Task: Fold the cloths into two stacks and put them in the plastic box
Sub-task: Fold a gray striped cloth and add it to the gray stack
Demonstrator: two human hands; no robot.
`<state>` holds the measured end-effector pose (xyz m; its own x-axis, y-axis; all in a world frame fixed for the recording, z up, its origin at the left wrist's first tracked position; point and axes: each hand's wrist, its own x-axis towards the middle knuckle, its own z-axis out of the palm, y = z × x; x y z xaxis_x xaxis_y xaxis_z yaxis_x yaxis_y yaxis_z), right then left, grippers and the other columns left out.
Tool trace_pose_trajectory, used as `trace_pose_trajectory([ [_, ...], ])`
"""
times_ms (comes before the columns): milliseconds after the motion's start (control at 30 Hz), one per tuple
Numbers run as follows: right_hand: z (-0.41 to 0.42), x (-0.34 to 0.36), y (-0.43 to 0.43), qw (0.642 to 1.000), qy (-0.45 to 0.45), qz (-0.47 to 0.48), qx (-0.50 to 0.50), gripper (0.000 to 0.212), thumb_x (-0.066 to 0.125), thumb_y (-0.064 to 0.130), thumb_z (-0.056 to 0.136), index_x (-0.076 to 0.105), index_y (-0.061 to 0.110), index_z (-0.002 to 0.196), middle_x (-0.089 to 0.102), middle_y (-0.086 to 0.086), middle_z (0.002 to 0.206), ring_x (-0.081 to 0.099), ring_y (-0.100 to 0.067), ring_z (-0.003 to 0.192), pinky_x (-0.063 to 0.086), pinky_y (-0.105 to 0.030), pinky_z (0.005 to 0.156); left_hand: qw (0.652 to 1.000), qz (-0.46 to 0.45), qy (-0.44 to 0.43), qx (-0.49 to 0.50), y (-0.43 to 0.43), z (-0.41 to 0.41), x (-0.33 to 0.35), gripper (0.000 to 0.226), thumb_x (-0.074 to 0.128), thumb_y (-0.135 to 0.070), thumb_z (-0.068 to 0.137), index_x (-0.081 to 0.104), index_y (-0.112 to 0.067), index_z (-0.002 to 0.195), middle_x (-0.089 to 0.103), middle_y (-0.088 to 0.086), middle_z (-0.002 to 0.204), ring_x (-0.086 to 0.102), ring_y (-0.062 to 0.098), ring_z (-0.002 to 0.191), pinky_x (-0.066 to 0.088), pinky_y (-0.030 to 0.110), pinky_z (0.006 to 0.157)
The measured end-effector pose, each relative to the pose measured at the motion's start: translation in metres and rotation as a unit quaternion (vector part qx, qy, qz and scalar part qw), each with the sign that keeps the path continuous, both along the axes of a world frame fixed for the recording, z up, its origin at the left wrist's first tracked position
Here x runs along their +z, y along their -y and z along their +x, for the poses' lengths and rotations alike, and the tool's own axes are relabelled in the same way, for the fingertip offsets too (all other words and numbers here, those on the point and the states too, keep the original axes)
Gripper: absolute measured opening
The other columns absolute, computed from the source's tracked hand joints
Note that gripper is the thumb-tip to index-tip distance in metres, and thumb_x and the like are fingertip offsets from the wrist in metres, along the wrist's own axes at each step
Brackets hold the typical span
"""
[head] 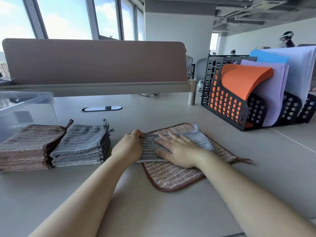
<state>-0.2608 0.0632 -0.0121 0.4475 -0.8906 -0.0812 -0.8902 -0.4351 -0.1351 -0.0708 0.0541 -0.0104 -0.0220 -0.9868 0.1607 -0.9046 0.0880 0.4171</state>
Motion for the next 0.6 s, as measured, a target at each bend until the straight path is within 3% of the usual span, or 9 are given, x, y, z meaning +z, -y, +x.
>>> trace_pose_trajectory([
  [100, 0.000, -0.002, 0.001, 1.000, -0.019, -0.009, 0.001, 0.071, 0.009, 0.072, 0.086, 0.001, 0.040, 0.149, -0.009, 0.015, 0.158, -0.012, -0.014, 0.146, -0.007, -0.043, 0.118, 0.998, 0.008, 0.066, 0.014, -0.004, -0.003, 0.002, 0.034, 0.034, -0.016, 0.095, 0.042, -0.027, 0.125, 0.047, 0.006, 0.124, 0.055, 0.027, 0.088, 0.045, 0.034, 0.068],
  [233, -0.016, 0.002, 0.004, 0.999, -0.005, -0.024, -0.031, 0.079, -0.001, 0.076, 0.075, -0.006, 0.044, 0.147, -0.011, 0.015, 0.157, -0.012, -0.015, 0.146, -0.009, -0.045, 0.118, 0.991, 0.018, 0.126, 0.032, -0.006, -0.004, 0.002, 0.041, 0.037, -0.008, 0.090, 0.039, -0.027, 0.127, 0.044, 0.005, 0.124, 0.058, 0.030, 0.086, 0.041, 0.031, 0.058],
  [333, -0.026, -0.002, 0.005, 0.998, -0.028, 0.005, -0.056, 0.081, -0.001, 0.078, 0.073, -0.005, 0.045, 0.147, -0.011, 0.016, 0.157, -0.012, -0.015, 0.146, -0.008, -0.043, 0.118, 0.990, 0.021, 0.131, 0.039, -0.008, -0.004, 0.003, 0.048, 0.036, -0.005, 0.088, 0.038, -0.030, 0.129, 0.042, 0.006, 0.126, 0.058, 0.029, 0.083, 0.038, 0.028, 0.054],
  [433, -0.031, 0.000, 0.006, 0.998, 0.027, -0.004, -0.063, 0.082, 0.000, 0.078, 0.073, -0.001, 0.045, 0.147, -0.008, 0.017, 0.158, -0.009, -0.013, 0.146, -0.007, -0.045, 0.118, 0.990, 0.019, 0.131, 0.039, -0.009, -0.005, 0.003, 0.049, 0.037, -0.003, 0.087, 0.038, -0.030, 0.128, 0.043, 0.006, 0.124, 0.059, 0.029, 0.081, 0.040, 0.029, 0.053],
  [600, -0.042, -0.002, 0.008, 0.993, -0.017, 0.028, -0.111, 0.070, 0.007, 0.074, 0.084, -0.002, 0.045, 0.148, -0.010, 0.018, 0.157, -0.012, -0.011, 0.146, -0.008, -0.043, 0.118, 0.996, -0.003, 0.071, 0.061, -0.008, -0.001, 0.004, 0.031, 0.041, -0.013, 0.094, 0.035, -0.021, 0.123, 0.052, 0.009, 0.115, 0.058, 0.031, 0.084, 0.045, 0.037, 0.059],
])
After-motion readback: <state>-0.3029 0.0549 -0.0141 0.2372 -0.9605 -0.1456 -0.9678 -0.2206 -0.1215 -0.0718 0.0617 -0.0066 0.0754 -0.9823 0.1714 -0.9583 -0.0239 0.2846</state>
